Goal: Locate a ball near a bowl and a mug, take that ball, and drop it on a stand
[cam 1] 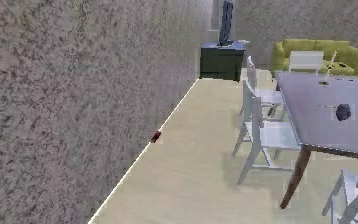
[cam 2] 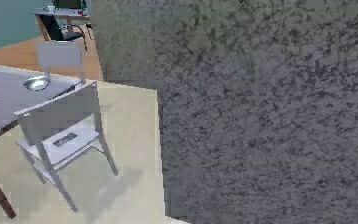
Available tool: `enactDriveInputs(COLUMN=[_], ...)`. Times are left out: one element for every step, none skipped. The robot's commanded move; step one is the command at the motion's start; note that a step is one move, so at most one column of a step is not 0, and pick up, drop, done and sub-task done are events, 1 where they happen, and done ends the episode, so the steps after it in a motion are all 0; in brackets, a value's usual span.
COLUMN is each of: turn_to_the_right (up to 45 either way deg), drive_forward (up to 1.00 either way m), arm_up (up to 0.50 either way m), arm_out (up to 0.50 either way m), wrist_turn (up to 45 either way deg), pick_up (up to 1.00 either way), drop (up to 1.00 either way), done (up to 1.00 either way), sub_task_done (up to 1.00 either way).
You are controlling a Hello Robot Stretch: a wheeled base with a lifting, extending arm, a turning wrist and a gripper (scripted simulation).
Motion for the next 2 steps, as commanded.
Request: enactDriveInputs(turn_to_the_right=[0.0,0.0], drive_forward=[1.00,0.55], arm_up=[0.00,0.00], arm_out=[0.00,0.00], wrist_turn=[0.0,0.0], pick_up=[0.00,0.00], drop=[0.00,0.00], done=[0.00,0.00], sub_task_done=[0.00,0.00])
